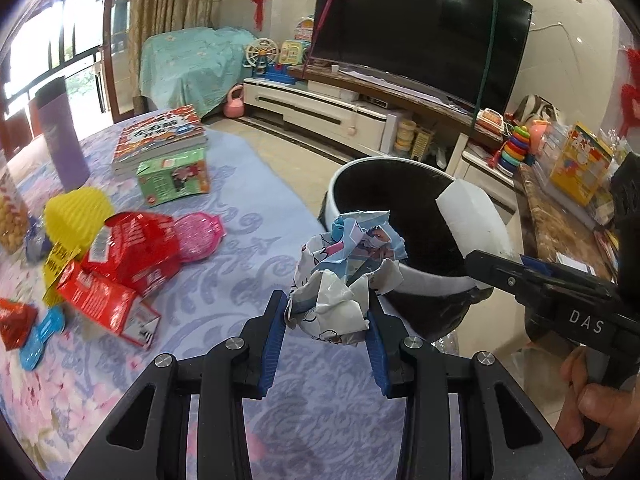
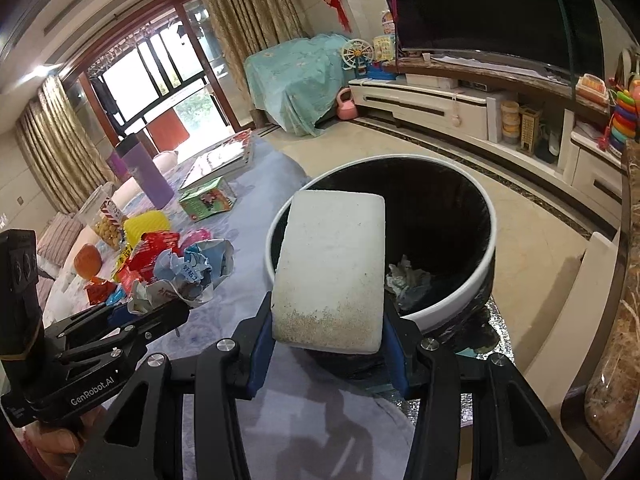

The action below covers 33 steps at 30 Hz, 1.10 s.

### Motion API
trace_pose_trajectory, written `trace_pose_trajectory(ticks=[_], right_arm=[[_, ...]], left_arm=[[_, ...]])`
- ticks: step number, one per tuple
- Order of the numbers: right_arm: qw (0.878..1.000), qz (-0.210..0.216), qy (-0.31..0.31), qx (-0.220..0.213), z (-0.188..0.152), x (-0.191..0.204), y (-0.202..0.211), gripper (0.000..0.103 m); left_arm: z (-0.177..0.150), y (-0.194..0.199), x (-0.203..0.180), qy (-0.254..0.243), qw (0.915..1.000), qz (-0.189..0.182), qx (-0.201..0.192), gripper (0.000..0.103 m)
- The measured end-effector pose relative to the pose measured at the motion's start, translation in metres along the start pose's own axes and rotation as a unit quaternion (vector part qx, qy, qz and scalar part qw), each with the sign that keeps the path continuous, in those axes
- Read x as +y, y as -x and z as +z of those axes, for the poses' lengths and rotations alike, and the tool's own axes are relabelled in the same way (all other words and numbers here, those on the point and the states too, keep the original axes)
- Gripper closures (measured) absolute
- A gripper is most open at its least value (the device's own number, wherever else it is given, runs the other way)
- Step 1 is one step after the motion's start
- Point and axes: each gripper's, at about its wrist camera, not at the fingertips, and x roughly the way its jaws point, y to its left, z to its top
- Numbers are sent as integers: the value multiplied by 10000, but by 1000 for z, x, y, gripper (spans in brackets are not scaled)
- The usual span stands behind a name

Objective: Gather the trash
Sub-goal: 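Carry paper and sponge over the bin and open both tools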

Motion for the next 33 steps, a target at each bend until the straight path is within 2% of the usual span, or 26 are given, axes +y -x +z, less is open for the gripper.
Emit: trace_pose_trajectory(ticks=[20, 33], right_arm=[[9997, -226, -55, 101, 23, -37, -14, 55], [9995, -263, -11, 182, 37, -49, -25, 54]], left_arm=[[47, -44, -30, -479, 9988, -102, -37, 66], [62, -76, -42, -685, 9975, -80, 161, 64]])
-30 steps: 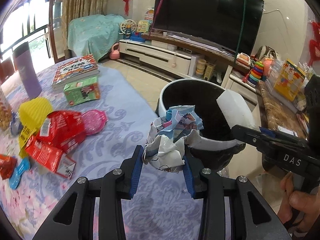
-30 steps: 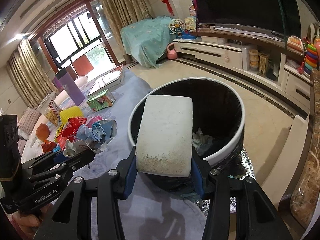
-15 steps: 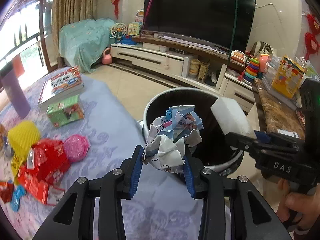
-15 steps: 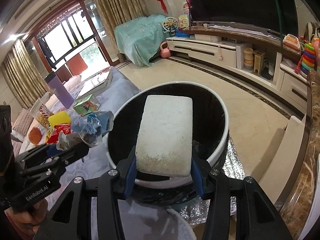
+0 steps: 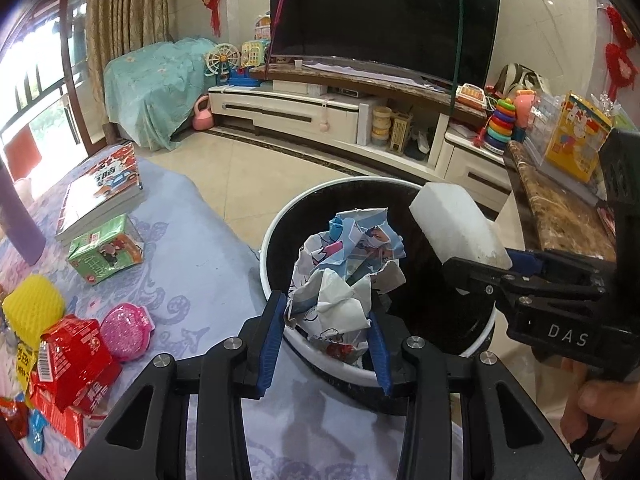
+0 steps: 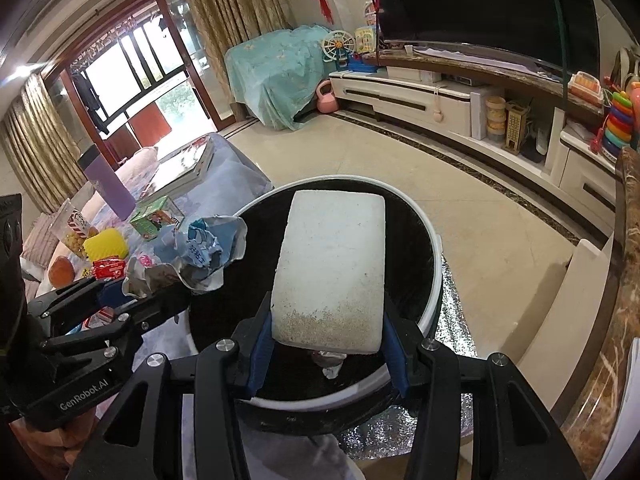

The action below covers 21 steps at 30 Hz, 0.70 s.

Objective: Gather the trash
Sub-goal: 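Carry paper and sponge over the bin and open both tools, then move both open tools back toward the table clutter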

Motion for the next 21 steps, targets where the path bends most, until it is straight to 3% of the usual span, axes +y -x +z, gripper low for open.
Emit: trace_pose_trajectory(ticks=[9, 11, 17, 21], right_arm=[[10000, -25, -39, 49, 3, -5, -2, 48], [10000, -40, -72, 45, 3, -7, -1, 39], [9998, 8, -174, -36, 0, -11, 3, 34], [9995, 63, -239, -187, -5, -6, 11, 23]], left_arm=[[8, -9, 2, 54, 10000, 13, 65, 51], [7, -9, 3, 100, 9999, 4, 61, 51], [-6, -1, 10, 269, 9996, -34, 50, 49], [-21, 11, 18, 406, 9992, -11, -5, 45]])
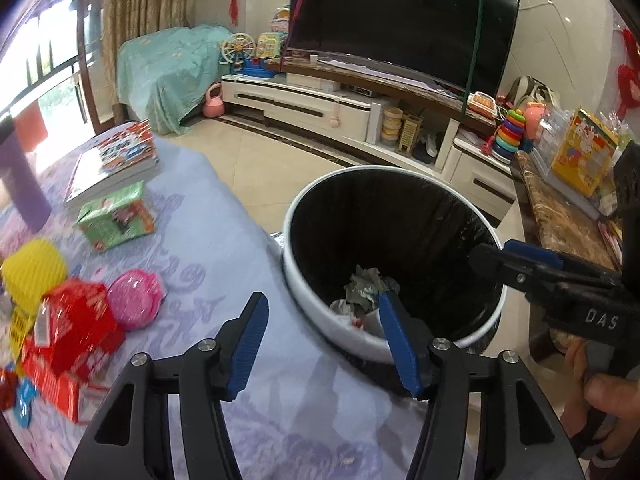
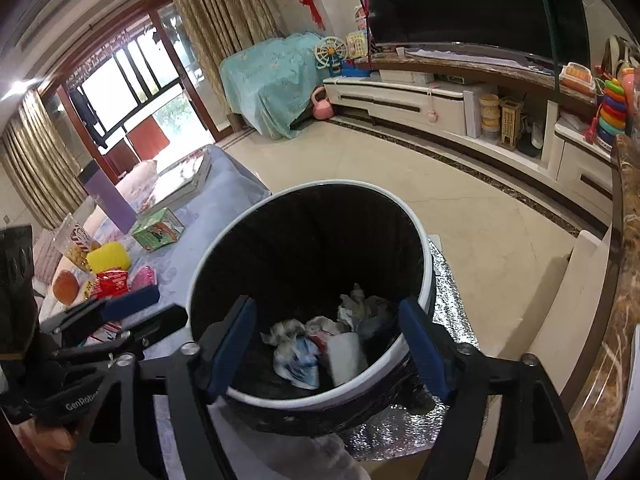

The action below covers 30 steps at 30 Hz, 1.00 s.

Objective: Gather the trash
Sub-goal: 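Move both open tools back toward the table clutter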

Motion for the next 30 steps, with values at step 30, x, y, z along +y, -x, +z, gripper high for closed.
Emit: trace_pose_trajectory(ticks=[30], right_arm=[[9929, 1054, 505, 227, -56, 122, -9, 16]], left_arm=[[-129, 127, 109, 1446, 9859, 835, -75, 45]])
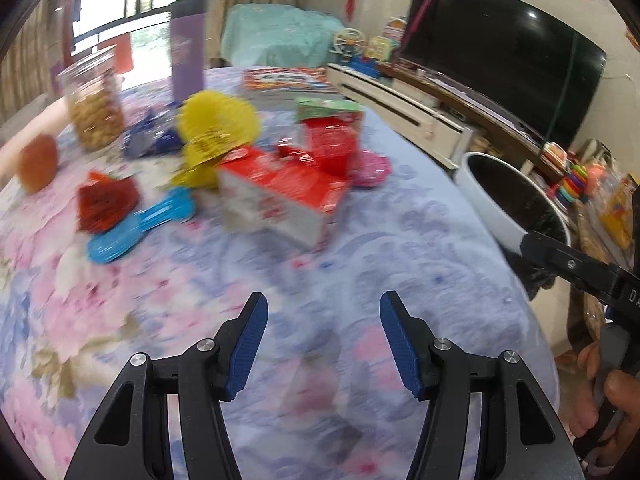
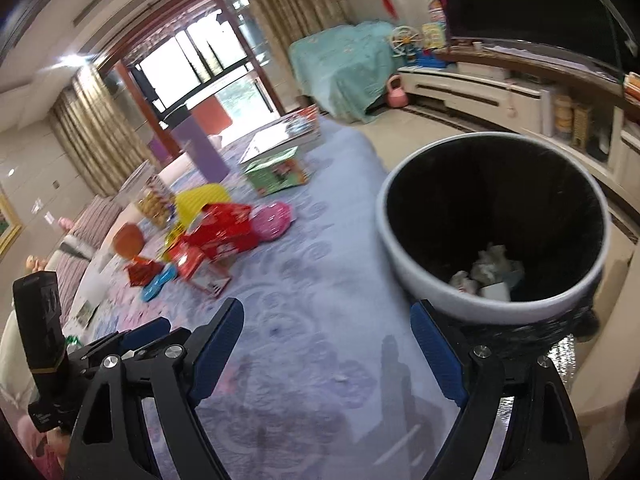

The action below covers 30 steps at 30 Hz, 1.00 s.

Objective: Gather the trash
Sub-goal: 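Move both open tools back toward the table clutter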

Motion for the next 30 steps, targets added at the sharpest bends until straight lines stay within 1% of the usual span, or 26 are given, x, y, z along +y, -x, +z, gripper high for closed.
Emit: trace_pose_trajectory(ticks=[4, 14, 21, 30], right_arm=[[9998, 131, 124, 123, -5, 17, -10, 16], [9972, 464, 468, 339, -17, 61, -33, 16], [9946, 602, 661, 535, -22, 87, -54, 16], [9915, 719, 901, 606, -19, 110, -74, 16]], left_arm=[[-8, 13, 22, 257, 9995, 185, -25, 45], [-15, 20, 70, 733, 9959, 525, -45, 45], [-14, 19, 88, 895, 9940, 623, -53, 45], [-7, 13, 106, 914, 9934, 692, -74, 45]])
